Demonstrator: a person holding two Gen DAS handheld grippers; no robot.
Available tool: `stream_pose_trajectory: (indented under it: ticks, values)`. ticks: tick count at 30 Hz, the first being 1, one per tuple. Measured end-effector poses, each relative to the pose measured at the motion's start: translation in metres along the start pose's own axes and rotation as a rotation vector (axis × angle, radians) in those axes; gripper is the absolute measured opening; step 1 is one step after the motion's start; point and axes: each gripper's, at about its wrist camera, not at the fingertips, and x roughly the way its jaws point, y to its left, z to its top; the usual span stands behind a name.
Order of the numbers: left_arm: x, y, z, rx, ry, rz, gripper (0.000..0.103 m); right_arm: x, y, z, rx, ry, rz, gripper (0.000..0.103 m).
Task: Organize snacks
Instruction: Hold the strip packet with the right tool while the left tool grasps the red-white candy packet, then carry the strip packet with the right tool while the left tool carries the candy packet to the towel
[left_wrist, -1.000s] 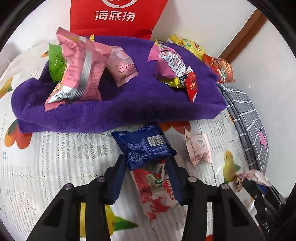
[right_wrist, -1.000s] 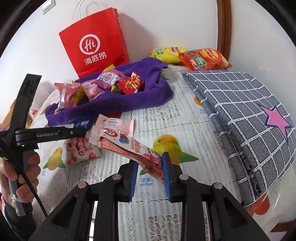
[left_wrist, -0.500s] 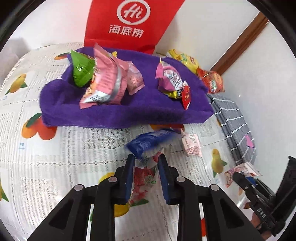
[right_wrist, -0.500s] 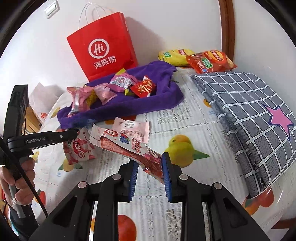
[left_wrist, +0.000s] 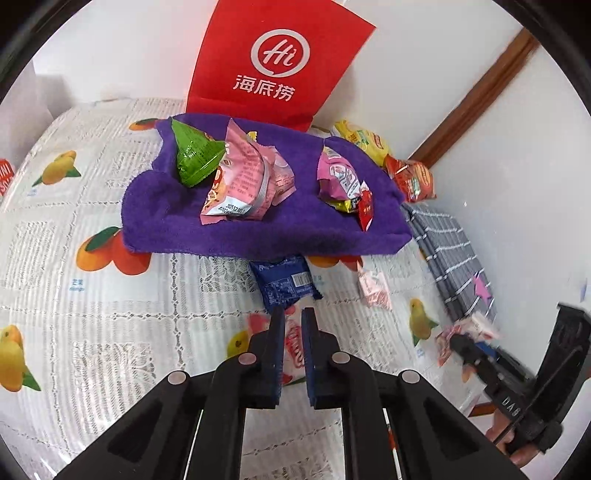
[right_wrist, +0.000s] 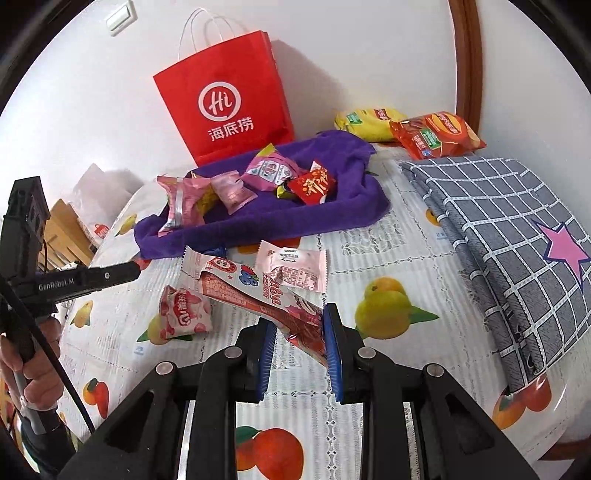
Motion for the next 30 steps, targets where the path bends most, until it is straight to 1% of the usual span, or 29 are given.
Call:
stream_pose_trajectory:
  ticks: [3,4,5,6,7,8,9,10,12,14,16,17,18,19,21,23,25,30]
  values:
    - [0.008,-0.002,-0.006,0.034,0.027,0.009,0.010,0.001,0.001,-0.001,0.004,0.003,0.007,0.025]
    - [0.013,-0.005,-0.008,0.052,0.038,0.025,0.012,0.002,0.002,-0.002,0.004,0.004,0.009,0.025]
    - [0.017,-0.007,-0.010,0.066,0.051,0.042,0.026,0.003,0.002,-0.003,0.003,0.007,0.009,0.025]
    - [0.021,-0.009,-0.011,0.080,0.062,0.060,0.035,0.004,0.002,-0.003,0.001,0.010,0.010,0.025]
    - [0.025,-0.009,-0.014,0.084,0.062,0.079,0.051,0.005,0.001,-0.004,0.000,0.014,0.011,0.025]
    - [0.027,-0.009,-0.016,0.081,0.052,0.092,0.055,0.006,0.001,-0.005,-0.001,0.015,0.010,0.025]
    - [0.031,-0.009,-0.018,0.073,0.048,0.113,0.056,0.007,0.000,-0.007,-0.002,0.017,0.010,0.025]
    - [0.035,-0.008,-0.020,0.068,0.054,0.119,0.056,0.008,0.000,-0.007,-0.002,0.019,0.010,0.025]
    - [0.045,-0.004,-0.022,0.046,0.079,0.110,0.056,0.009,-0.002,-0.009,0.001,0.024,0.011,0.025]
    - [0.053,-0.003,-0.025,0.031,0.089,0.119,0.054,0.010,-0.003,-0.010,0.000,0.027,0.012,0.025]
    - [0.054,-0.005,-0.029,0.036,0.045,0.132,0.054,0.012,-0.004,-0.011,0.000,0.030,0.013,0.025]
    - [0.056,-0.006,-0.030,0.040,0.042,0.138,0.053,0.012,-0.005,-0.011,0.001,0.031,0.014,0.025]
    - [0.057,-0.009,-0.031,0.054,0.032,0.150,0.052,0.013,-0.005,-0.011,0.001,0.033,0.014,0.025]
    - [0.058,-0.012,-0.032,0.072,0.026,0.156,0.039,0.014,-0.006,-0.011,0.002,0.034,0.015,0.025]
    - [0.059,-0.016,-0.034,0.098,0.017,0.168,0.036,0.015,-0.006,-0.011,0.005,0.035,0.017,0.025]
    - [0.056,-0.014,-0.034,0.088,0.013,0.139,0.029,0.015,-0.007,-0.011,0.008,0.035,0.018,0.025]
    - [0.050,-0.011,-0.033,0.064,0.011,0.109,0.025,0.015,-0.007,-0.010,0.010,0.035,0.020,0.025]
    - [0.034,-0.013,-0.028,0.063,-0.009,0.073,0.023,0.013,-0.006,-0.006,0.005,0.027,0.027,0.025]
